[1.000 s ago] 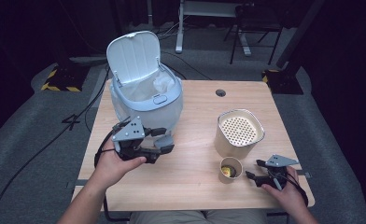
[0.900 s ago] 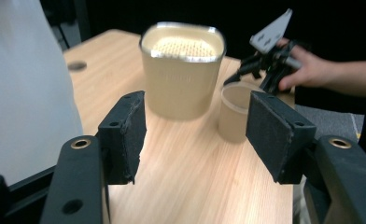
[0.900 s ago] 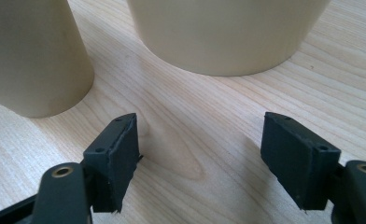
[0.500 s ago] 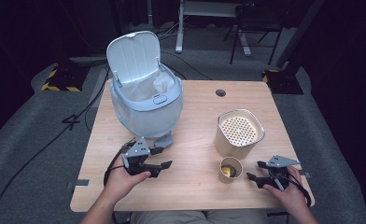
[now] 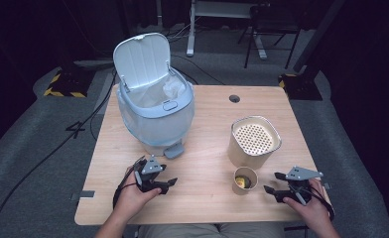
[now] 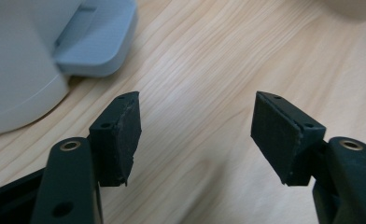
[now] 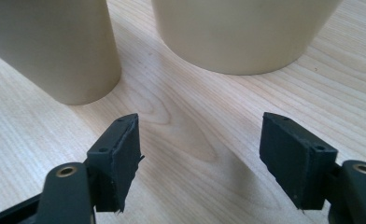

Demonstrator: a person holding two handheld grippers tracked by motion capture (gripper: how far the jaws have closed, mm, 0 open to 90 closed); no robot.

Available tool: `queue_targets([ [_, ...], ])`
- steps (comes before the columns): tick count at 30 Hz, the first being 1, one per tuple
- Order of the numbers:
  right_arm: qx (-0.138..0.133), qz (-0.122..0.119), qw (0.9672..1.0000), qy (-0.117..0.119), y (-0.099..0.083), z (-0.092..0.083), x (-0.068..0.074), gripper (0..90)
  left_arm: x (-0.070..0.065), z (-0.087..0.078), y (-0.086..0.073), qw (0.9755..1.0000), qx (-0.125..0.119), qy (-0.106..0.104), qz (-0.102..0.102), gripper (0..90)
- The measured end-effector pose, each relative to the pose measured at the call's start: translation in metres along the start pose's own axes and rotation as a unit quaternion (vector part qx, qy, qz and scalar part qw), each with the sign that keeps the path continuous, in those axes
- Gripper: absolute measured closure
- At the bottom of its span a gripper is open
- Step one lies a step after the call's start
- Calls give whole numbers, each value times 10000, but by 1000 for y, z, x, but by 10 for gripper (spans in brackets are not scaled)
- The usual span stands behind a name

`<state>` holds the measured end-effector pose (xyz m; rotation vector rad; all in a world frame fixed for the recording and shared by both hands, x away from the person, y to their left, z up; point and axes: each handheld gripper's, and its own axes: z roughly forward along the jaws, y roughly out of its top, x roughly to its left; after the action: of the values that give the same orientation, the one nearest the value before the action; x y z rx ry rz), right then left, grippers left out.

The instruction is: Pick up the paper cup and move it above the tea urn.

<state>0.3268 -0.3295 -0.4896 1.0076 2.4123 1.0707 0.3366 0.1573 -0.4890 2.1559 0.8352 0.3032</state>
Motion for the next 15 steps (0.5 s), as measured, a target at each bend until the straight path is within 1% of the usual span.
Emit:
queue_targets([
  [1,-4,2,10000,19,0,-1,0,301,0,1,-1,9999,87,117,38,334],
  [2,-7,-2,10000,30,0,-1,0,301,0,3,-3,9997,156,179,38,328],
  [4,-31,-30,10000,59,0,-2,0,302,0,7,-6,9996,247,153,-36,319],
  [5,-62,-51,9999,72,2,-4,2,302,0,9,-8,9994,302,161,-35,300],
  [6,-62,-51,9999,72,2,-4,2,302,0,10,-9,9994,312,177,-8,300],
  [7,-78,-62,9999,82,2,-5,2,302,-1,11,-9,9991,335,240,32,286],
  [8,-102,-82,9999,102,3,-5,3,302,-1,12,-9,9991,325,255,35,277],
  [11,-137,-147,9997,143,5,-6,6,301,-1,12,-9,9991,339,256,-26,255],
  [12,-136,-183,9996,168,6,-7,7,300,0,12,-8,9991,342,264,-4,249],
  [15,-130,-216,9995,190,6,-7,8,297,-1,12,-9,9991,340,266,-29,247],
])
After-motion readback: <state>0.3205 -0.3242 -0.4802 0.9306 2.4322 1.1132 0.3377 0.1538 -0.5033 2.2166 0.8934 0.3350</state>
